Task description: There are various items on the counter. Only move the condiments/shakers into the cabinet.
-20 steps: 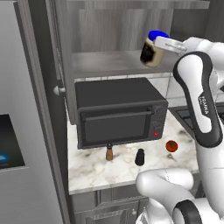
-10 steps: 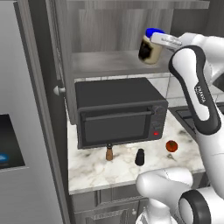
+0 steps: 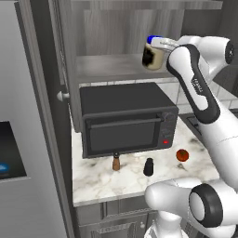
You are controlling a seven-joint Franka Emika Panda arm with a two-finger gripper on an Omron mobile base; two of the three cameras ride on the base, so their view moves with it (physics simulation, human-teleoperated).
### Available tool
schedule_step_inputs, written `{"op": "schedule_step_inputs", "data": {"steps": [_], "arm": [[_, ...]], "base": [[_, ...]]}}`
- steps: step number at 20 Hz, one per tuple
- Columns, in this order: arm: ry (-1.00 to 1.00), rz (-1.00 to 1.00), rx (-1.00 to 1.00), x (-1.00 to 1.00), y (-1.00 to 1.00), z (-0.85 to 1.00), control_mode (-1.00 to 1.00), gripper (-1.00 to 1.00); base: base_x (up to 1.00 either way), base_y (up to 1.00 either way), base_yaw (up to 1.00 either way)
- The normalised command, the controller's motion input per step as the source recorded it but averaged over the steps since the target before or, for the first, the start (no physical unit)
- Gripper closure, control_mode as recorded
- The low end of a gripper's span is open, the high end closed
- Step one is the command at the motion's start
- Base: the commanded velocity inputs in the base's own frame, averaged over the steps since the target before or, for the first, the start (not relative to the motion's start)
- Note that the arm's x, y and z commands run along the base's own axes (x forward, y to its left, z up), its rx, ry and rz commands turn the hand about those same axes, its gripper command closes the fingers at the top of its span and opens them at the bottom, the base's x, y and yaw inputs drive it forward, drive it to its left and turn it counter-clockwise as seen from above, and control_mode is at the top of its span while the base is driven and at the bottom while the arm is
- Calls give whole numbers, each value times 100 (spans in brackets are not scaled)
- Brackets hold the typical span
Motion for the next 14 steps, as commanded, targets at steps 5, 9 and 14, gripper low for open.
{"op": "schedule_step_inputs", "data": {"steps": [5,9,14], "arm": [[0,-5,-2,50,0,-9,-100,100],[3,-3,-4,53,0,-37,-100,100],[2,-3,-4,53,0,-35,-100,100]], "base": [[0,0,0],[0,0,0],[0,0,0]]}}
